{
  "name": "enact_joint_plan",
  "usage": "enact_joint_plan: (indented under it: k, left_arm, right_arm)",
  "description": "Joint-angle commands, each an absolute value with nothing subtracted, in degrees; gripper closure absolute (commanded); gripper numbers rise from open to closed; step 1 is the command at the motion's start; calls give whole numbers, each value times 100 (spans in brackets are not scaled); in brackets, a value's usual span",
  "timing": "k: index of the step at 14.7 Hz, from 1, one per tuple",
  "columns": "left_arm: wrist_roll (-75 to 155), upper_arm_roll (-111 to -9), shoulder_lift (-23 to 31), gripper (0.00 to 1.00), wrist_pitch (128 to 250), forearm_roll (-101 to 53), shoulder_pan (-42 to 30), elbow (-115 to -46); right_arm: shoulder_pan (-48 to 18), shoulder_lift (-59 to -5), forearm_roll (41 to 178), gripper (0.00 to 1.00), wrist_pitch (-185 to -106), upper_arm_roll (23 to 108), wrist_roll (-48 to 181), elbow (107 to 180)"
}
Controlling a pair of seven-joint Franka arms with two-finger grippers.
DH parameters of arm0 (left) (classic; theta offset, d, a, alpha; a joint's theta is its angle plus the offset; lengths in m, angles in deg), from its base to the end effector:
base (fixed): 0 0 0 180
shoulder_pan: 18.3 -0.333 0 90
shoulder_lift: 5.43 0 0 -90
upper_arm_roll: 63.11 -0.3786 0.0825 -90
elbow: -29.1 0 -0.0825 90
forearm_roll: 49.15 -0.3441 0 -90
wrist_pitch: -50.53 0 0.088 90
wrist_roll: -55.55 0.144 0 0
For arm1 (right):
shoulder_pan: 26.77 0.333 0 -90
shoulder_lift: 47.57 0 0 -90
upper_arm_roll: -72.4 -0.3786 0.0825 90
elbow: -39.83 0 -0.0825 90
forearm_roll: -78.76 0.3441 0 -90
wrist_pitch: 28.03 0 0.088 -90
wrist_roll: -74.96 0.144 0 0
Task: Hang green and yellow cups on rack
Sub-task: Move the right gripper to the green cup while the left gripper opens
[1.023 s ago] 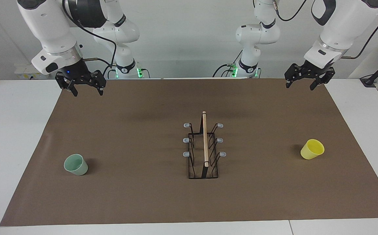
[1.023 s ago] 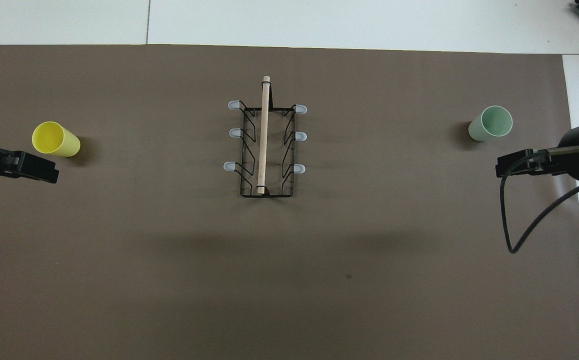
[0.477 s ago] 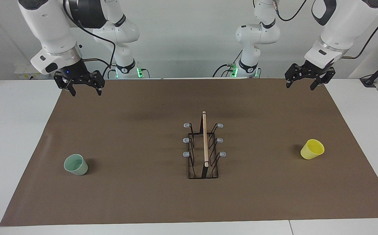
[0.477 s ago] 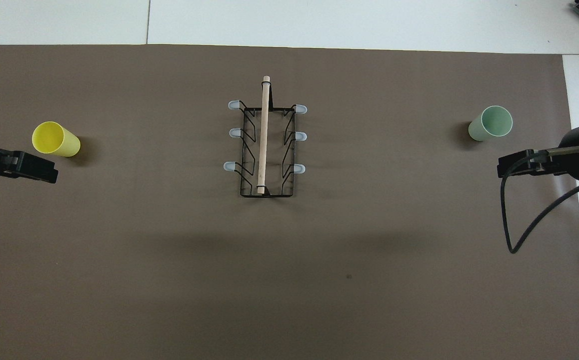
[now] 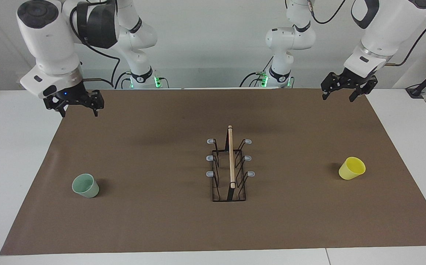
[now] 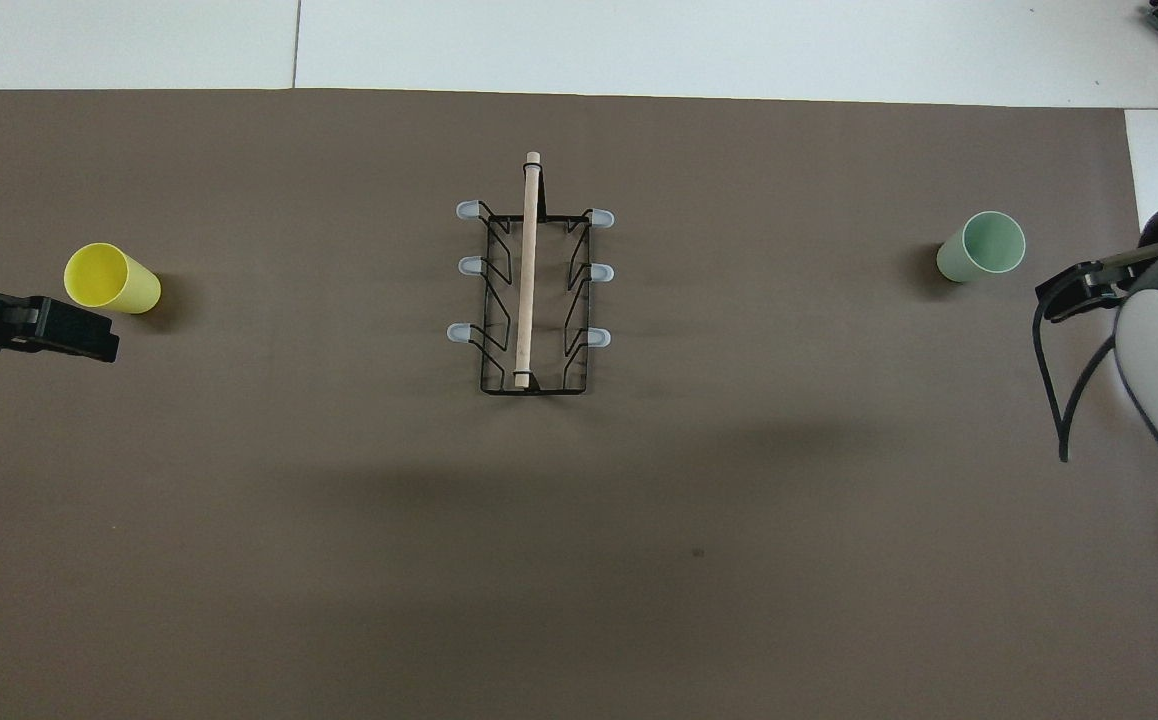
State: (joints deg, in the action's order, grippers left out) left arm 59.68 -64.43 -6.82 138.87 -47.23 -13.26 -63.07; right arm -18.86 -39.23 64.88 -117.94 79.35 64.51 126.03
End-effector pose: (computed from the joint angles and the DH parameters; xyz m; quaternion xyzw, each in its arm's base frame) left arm 0.4989 -0.0372 0.6438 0.9973 -0.0686 -0.0212 0.0171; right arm 0.5627 -0.0197 0.6054 0.9854 0.1034 -0.0501 0.1258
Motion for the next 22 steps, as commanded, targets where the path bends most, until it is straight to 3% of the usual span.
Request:
enact_joint_plan:
  k: [1, 7, 12, 16, 22]
  left_arm:
    - [5531, -6531, -482, 0, 13956, -4433, -1346, -6152]
    - [4230, -7102, 431, 0, 13930, -3852, -1294, -5257]
    - [2799, -7857, 1020, 0, 13965, -3044, -1276, -4887]
    - [1657, -8227, 1311, 1, 14211, -2315, -1329, -4833]
    - [-59, -8552, 2233, 1, 14536, -1392, -1653, -4588]
  right_arm:
    - [-1816, -3169, 5901, 0, -11994, 7925, 5740, 12455]
    - [-1473, -2921, 4143, 0, -12864, 7916, 4114, 13298]
    - [-1376, -3096, 3622, 0, -13305, 7916, 3816, 13992]
    - [-1490, -3228, 2535, 0, -14269, 7916, 1470, 14626]
    - [-1183, -2245, 1839, 0, -14088, 7916, 1746, 14170]
